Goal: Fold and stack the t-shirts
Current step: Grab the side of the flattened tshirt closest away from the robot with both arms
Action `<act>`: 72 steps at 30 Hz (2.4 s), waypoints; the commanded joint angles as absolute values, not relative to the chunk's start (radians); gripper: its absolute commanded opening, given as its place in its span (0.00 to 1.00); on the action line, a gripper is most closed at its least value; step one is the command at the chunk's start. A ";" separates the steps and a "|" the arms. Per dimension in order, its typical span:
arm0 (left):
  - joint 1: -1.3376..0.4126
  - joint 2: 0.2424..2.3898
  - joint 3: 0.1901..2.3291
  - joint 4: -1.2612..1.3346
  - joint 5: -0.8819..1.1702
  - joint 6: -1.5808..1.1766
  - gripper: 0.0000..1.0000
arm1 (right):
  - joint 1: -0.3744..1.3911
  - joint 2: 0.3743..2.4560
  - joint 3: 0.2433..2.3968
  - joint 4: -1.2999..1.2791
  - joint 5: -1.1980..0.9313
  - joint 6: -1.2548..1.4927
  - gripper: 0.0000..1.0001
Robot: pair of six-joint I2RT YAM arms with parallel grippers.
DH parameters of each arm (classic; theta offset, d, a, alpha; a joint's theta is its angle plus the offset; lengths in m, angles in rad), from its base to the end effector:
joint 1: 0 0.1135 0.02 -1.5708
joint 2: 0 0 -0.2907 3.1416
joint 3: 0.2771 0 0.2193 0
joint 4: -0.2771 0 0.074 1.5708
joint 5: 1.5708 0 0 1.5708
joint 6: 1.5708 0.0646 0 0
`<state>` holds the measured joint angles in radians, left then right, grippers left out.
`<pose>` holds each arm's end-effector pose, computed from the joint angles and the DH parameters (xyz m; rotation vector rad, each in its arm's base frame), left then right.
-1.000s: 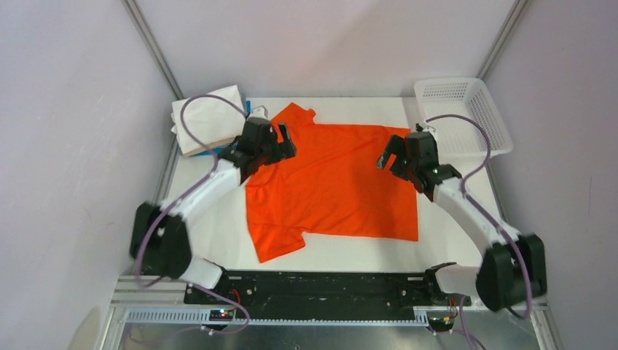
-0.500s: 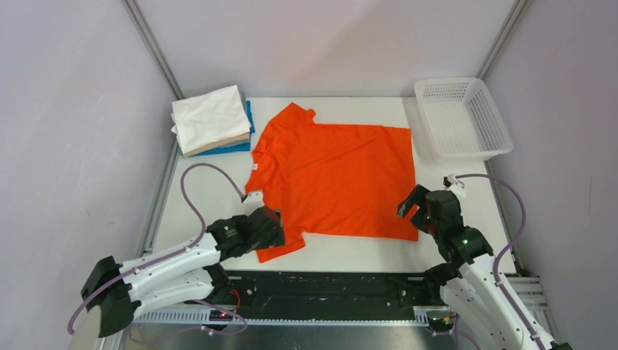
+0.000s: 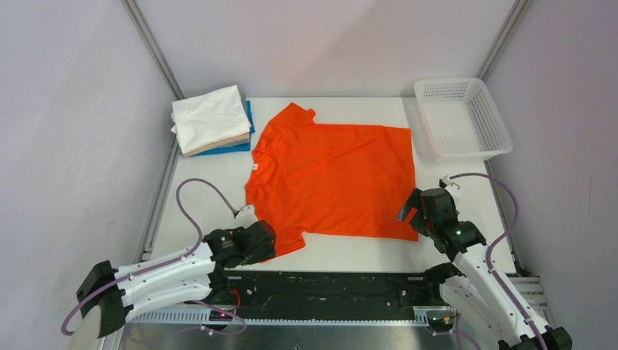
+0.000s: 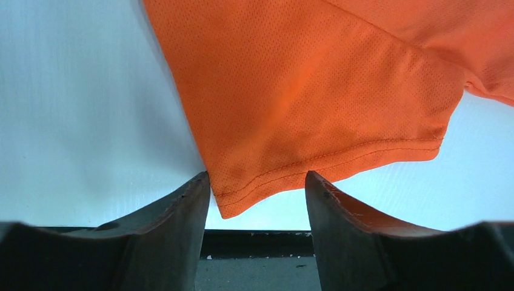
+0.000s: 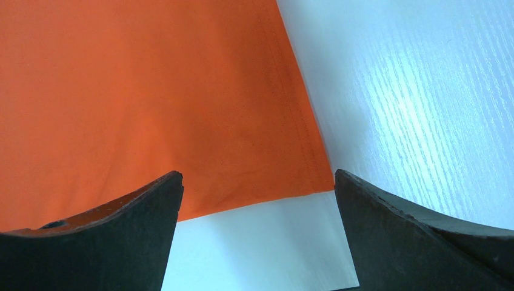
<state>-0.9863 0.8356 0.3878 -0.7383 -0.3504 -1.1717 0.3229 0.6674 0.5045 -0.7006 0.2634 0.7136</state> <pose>0.0691 -0.0642 0.1670 -0.3357 2.6259 -0.2331 0.0984 0.0152 0.2148 0.5806 2.3299 0.1626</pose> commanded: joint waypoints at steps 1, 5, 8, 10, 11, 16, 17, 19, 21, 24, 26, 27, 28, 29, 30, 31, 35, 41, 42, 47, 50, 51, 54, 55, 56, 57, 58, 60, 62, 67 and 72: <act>-0.991 0.841 0.351 -0.754 -0.351 -1.248 0.60 | 0.318 0.665 0.500 -0.682 0.274 0.707 0.99; -0.991 0.887 0.373 -0.752 -0.342 -1.228 0.43 | 0.315 0.673 0.494 -0.676 0.272 0.706 1.00; -0.991 0.914 0.385 -0.750 -0.308 -1.198 0.33 | 0.306 0.682 0.494 -0.680 0.274 0.708 1.00; -0.991 0.919 0.385 -0.751 -0.291 -1.180 0.28 | 0.299 0.687 0.494 -0.686 0.272 0.714 0.99; -0.991 0.919 0.382 -0.752 -0.288 -1.174 0.23 | 0.296 0.689 0.494 -0.689 0.273 0.716 0.99; -0.991 0.918 0.390 -0.753 -0.279 -1.136 0.00 | 0.293 0.697 0.491 -0.722 0.266 0.748 0.99; -0.991 0.914 0.395 -0.753 -0.285 -1.124 0.00 | 0.293 0.702 0.490 -0.727 0.255 0.752 0.99; -0.991 0.905 0.405 -0.753 -0.293 -1.109 0.00 | 0.293 0.718 0.478 -0.731 0.247 0.766 0.97; -0.991 0.896 0.414 -0.752 -0.306 -1.090 0.00 | 0.288 0.746 0.462 -0.725 0.252 0.786 0.94; -0.991 0.878 0.420 -0.752 -0.330 -1.065 0.00 | 0.272 0.784 0.447 -0.692 0.247 0.807 0.83; -0.991 0.858 0.423 -0.753 -0.340 -1.048 0.00 | 0.266 0.810 0.439 -0.674 0.240 0.816 0.76; -0.991 0.845 0.423 -0.752 -0.342 -1.039 0.00 | 0.265 0.824 0.433 -0.669 0.241 0.820 0.72; -0.991 0.839 0.423 -0.752 -0.340 -1.038 0.00 | 0.261 0.829 0.430 -0.670 0.249 0.830 0.70; -0.991 0.828 0.423 -0.753 -0.338 -1.036 0.00 | 0.258 0.836 0.423 -0.674 0.253 0.843 0.67; -0.992 0.821 0.421 -0.753 -0.334 -1.036 0.00 | 0.253 0.838 0.419 -0.675 0.258 0.849 0.64; -0.992 0.817 0.420 -0.753 -0.330 -1.035 0.00 | 0.251 0.837 0.410 -0.678 0.255 0.859 0.59; -0.991 0.800 0.413 -0.752 -0.318 -1.031 0.00 | 0.249 0.813 0.378 -0.674 0.235 0.886 0.50; -0.991 0.788 0.395 -0.752 -0.279 -1.041 0.00 | 0.242 0.818 0.358 -0.660 0.254 0.897 0.43; -0.991 0.781 0.388 -0.753 -0.271 -1.046 0.00 | 0.242 0.818 0.358 -0.655 0.257 0.897 0.38; -0.992 0.729 0.361 -0.754 -0.200 -1.055 0.00 | 0.234 0.777 0.354 -0.665 0.270 0.899 0.12; -0.991 0.661 0.341 -0.754 -0.159 -1.066 0.00 | 0.256 0.716 0.354 -0.721 0.252 0.938 0.05; -0.991 0.630 0.335 -0.755 -0.135 -1.068 0.00 | 0.265 0.681 0.357 -0.737 0.244 0.949 0.05; -0.998 0.572 0.315 -0.761 -0.069 -1.090 0.00 | 0.322 0.618 0.367 -0.811 0.247 1.015 0.04; -1.001 0.541 0.304 -0.766 -0.058 -1.104 0.00 | 0.332 0.600 0.376 -0.845 0.247 1.026 0.04; -1.011 0.524 0.301 -0.769 -0.044 -1.110 0.00 | 0.352 0.595 0.381 -0.863 0.258 1.047 0.04; -1.018 0.493 0.293 -0.773 -0.040 -1.124 0.00 | 0.361 0.585 0.386 -0.887 0.263 1.062 0.05; -1.027 0.480 0.291 -0.775 -0.041 -1.129 0.00 | 0.376 0.580 0.387 -0.894 0.267 1.065 0.05; -1.032 0.451 0.293 -0.774 -0.051 -1.131 0.00 | 0.390 0.579 0.388 -0.903 0.275 1.076 0.06; -1.032 0.448 0.315 -0.772 -0.073 -1.119 0.00 | 0.391 0.588 0.387 -0.882 0.269 1.065 0.05; -1.033 0.565 0.427 -0.726 -0.156 -1.062 0.00 | 0.387 0.664 0.424 -0.815 0.271 1.004 0.05; -1.015 0.805 0.538 -0.596 -0.181 -0.973 0.00 | 0.350 0.760 0.468 -0.762 0.240 0.939 0.05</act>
<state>-1.0252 0.6601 0.4335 -0.7200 -0.1299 -1.0603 0.3771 0.7116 0.4026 -0.8307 0.2451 0.9928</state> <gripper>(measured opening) 0.006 0.064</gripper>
